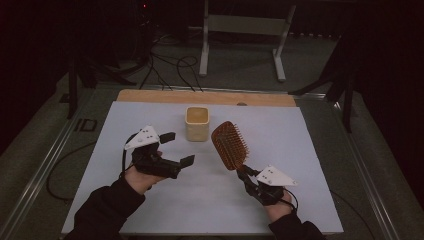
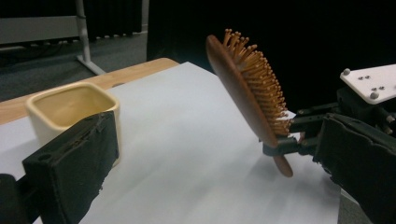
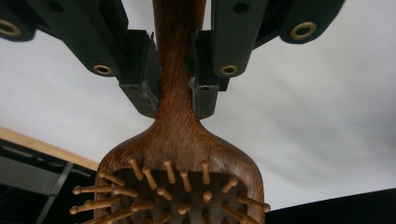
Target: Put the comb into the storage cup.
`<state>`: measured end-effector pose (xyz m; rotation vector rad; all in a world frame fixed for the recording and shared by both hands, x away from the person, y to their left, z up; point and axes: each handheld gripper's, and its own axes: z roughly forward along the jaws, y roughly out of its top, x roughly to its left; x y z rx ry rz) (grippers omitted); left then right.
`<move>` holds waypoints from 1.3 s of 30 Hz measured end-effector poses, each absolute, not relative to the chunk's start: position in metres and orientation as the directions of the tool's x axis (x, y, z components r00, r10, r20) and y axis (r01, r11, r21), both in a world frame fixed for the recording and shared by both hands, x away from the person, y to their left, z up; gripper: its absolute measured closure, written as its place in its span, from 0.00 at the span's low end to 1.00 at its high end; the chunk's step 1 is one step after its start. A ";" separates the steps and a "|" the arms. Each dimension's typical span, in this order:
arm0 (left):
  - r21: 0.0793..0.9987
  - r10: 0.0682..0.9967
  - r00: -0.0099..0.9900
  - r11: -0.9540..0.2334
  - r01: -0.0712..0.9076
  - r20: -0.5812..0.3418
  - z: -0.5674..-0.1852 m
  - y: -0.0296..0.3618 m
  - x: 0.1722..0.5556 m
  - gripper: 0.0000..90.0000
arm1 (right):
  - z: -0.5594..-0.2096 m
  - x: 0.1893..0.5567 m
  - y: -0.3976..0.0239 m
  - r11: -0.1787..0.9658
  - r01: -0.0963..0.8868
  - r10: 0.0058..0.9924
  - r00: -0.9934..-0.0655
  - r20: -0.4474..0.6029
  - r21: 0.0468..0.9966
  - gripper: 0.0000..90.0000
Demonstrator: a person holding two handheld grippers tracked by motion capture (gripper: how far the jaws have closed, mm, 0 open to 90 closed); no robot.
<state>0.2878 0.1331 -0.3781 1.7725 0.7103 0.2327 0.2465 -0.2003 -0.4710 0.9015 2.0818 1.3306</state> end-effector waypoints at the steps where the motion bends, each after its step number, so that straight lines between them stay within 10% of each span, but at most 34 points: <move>1: 0.925 0.571 0.797 -0.162 0.344 -0.196 -0.378 0.133 0.288 0.00 | -0.471 0.246 -0.200 0.301 0.260 0.756 -0.652 -0.063 0.917 0.82; 39: 0.863 0.560 0.745 -0.100 0.494 -0.362 -0.391 0.044 0.330 0.07 | -0.469 0.248 -0.200 0.301 0.267 0.745 -0.665 -0.051 0.915 0.82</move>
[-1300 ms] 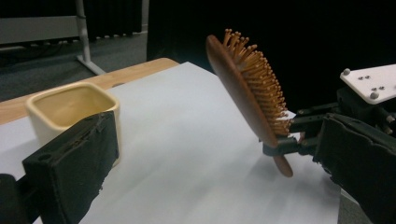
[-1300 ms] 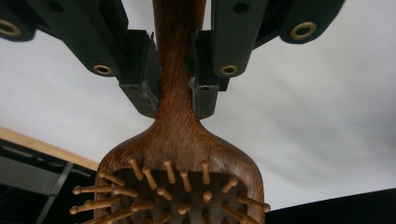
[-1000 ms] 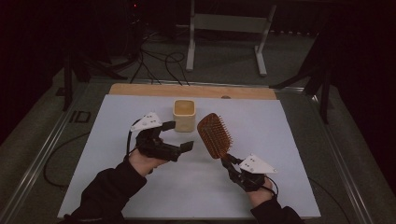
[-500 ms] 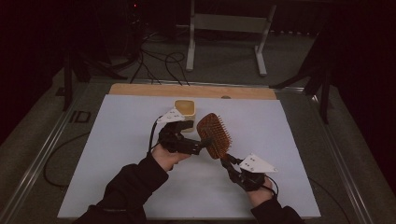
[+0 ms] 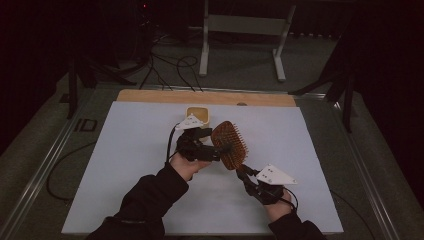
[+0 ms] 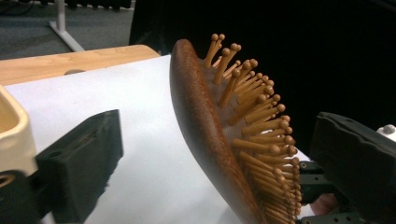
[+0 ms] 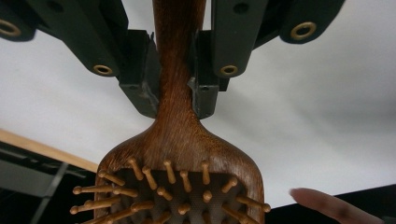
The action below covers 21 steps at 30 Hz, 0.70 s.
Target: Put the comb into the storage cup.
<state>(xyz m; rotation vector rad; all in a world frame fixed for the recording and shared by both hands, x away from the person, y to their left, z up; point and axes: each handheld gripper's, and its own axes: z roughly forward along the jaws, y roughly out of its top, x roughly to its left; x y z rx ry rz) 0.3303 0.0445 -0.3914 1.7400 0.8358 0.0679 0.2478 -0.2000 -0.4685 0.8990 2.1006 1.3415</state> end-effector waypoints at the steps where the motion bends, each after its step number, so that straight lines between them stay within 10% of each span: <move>1: 0.861 0.555 0.746 -0.100 0.498 -0.367 -0.392 0.044 0.331 0.09 | -0.469 0.247 -0.199 0.305 0.262 0.747 -0.663 -0.059 0.916 0.82; 21: 0.839 0.522 0.726 -0.036 0.544 -0.448 -0.404 0.030 0.332 0.40 | -0.469 0.248 -0.197 0.303 0.275 0.735 -0.676 -0.041 0.912 0.82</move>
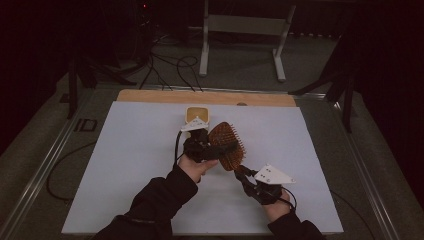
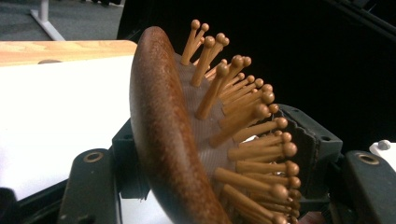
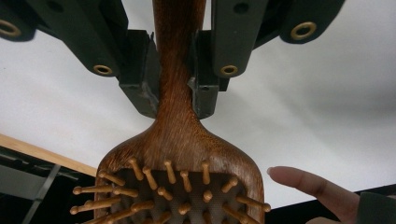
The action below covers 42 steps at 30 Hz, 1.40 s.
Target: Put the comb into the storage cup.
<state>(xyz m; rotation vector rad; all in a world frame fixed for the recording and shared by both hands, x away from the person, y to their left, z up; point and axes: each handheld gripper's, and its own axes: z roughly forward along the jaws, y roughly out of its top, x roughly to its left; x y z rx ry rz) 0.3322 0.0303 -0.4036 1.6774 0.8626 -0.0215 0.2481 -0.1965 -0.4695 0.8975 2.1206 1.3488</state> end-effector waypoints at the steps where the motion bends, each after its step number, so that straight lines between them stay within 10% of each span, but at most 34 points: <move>1: 0.839 0.522 0.726 -0.036 0.544 -0.448 -0.404 0.030 0.332 0.41 | -0.469 0.248 -0.197 0.303 0.275 0.735 -0.676 -0.041 0.912 0.82; 31: 0.849 0.426 0.782 -0.055 0.525 -0.455 -0.390 0.032 0.330 0.58 | -0.470 0.248 -0.197 0.284 0.244 0.718 -0.695 -0.037 0.928 0.80; 36: 0.860 0.418 0.797 -0.066 0.505 -0.436 -0.381 0.029 0.327 0.58 | -0.472 0.252 -0.197 0.278 0.285 0.703 -0.711 0.008 0.917 0.44; 42: 0.865 0.421 0.801 -0.071 0.497 -0.426 -0.376 0.030 0.327 0.58 | -0.472 0.253 -0.198 0.261 0.296 0.703 -0.710 0.029 0.919 0.35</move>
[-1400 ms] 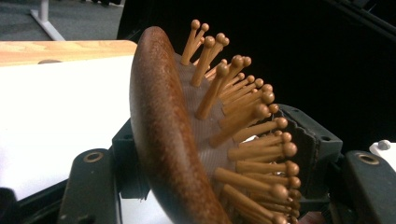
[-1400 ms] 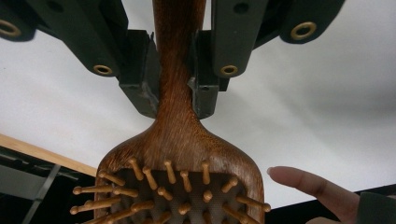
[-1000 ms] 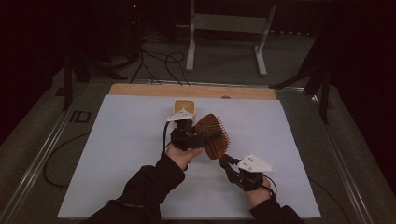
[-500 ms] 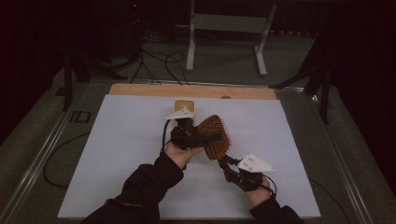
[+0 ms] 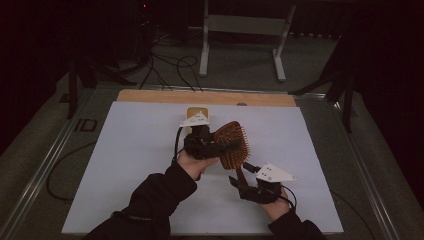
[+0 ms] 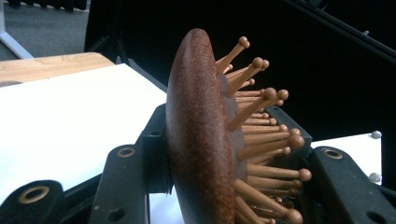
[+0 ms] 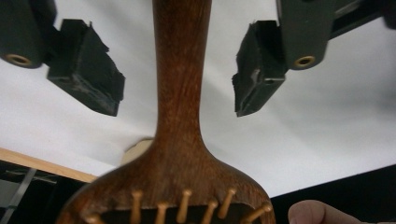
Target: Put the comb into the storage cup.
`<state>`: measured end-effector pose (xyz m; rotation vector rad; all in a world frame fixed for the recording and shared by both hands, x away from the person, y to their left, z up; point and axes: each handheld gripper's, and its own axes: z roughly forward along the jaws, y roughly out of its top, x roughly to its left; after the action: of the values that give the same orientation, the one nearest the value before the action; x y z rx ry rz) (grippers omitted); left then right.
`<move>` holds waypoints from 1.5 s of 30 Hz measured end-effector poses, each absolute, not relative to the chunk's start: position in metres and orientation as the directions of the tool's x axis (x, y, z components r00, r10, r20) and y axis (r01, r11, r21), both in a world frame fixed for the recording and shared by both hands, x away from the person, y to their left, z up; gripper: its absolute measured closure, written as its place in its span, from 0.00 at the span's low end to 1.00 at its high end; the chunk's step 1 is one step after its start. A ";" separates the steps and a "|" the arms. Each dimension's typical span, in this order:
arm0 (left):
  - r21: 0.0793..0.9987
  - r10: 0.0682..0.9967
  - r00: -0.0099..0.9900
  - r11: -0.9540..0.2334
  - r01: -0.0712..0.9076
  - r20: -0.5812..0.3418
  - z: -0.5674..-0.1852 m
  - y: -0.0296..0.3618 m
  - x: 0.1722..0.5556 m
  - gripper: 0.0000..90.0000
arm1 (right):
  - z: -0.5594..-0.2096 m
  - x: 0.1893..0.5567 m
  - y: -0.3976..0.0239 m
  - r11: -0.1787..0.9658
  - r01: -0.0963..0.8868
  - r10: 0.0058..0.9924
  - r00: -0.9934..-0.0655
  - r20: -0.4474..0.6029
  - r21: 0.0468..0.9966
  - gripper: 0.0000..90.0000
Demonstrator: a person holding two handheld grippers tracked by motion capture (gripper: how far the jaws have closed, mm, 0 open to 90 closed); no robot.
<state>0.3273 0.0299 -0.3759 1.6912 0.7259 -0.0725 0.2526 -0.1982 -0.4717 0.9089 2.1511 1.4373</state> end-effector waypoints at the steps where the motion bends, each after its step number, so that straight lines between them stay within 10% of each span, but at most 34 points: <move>1: 0.867 0.421 0.803 -0.068 0.493 -0.423 -0.374 0.031 0.328 0.58 | -0.471 0.254 -0.200 0.249 0.306 0.691 -0.721 0.053 0.919 0.30; 12: 0.874 0.444 0.795 -0.051 0.483 -0.413 -0.366 0.046 0.333 0.58 | -0.471 0.255 -0.210 0.228 0.321 0.681 -0.727 0.085 0.919 0.12; 45: 0.901 0.546 0.752 0.014 0.433 -0.370 -0.317 0.103 0.361 0.58 | -0.470 0.243 -0.226 0.266 0.305 0.667 -0.743 0.054 0.914 0.11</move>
<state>0.3614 0.1033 -0.3174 1.6113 0.8030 0.1040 0.2428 -0.2257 -0.4704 0.8873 2.2006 1.4707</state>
